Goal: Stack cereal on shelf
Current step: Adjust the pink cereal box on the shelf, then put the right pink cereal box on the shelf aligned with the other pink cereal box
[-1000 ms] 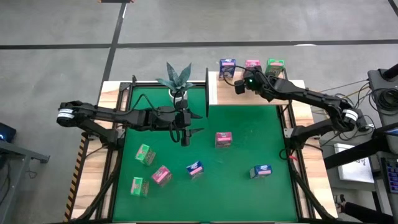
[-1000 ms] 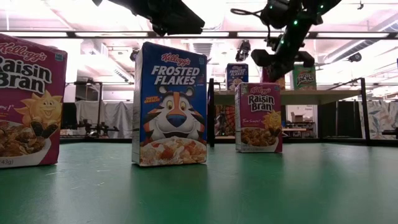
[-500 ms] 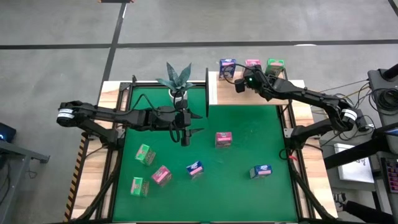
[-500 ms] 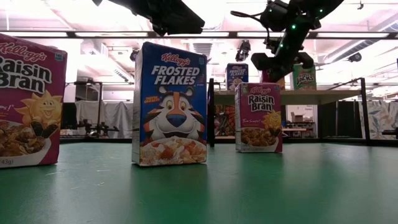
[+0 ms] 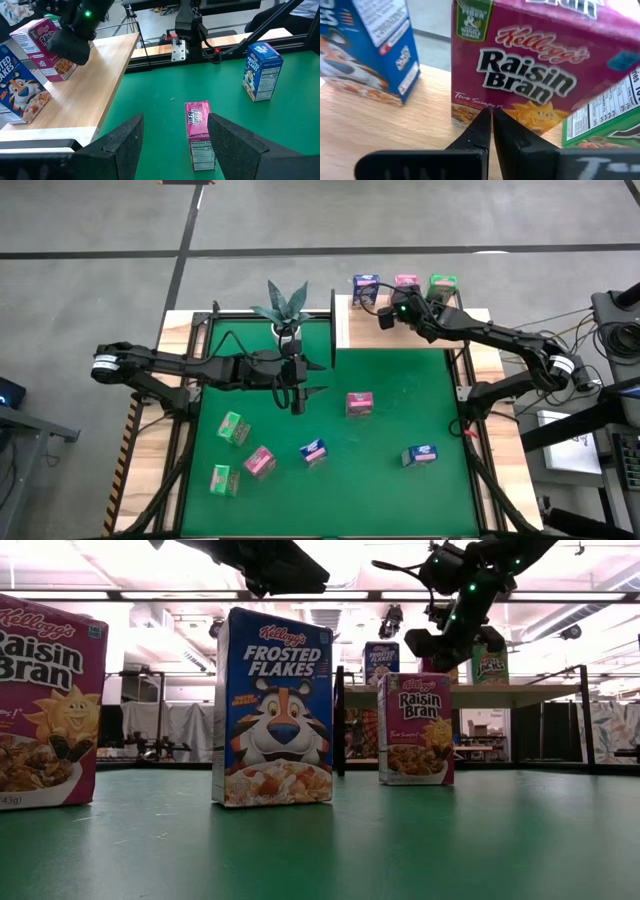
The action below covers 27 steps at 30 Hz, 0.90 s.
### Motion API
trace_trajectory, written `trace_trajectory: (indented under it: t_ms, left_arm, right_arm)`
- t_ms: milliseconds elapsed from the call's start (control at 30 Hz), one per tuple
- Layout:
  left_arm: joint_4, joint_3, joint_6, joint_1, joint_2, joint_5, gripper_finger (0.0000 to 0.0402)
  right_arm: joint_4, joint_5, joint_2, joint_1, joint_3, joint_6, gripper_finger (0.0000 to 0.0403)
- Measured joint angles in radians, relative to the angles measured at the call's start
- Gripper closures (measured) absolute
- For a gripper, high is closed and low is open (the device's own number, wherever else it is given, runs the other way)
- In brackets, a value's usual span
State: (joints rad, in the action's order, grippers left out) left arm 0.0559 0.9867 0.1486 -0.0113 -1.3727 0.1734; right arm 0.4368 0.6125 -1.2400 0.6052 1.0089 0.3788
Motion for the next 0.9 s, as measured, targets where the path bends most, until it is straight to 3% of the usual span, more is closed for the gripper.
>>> trace_trajectory:
  t_ms: [567, 900]
  left_arm:
    - [0.0, 0.0, 0.0, 0.0, 0.0, 0.0, 0.0198]
    - [0.0, 0.0, -0.002, 0.0, 0.0, 0.0, 0.0198]
  right_arm:
    - [-0.003, -0.017, -0.004, 0.0, -0.005, -0.013, 0.0394]
    - [0.024, -0.014, 0.117, -0.199, -0.02, -0.026, 0.0394]
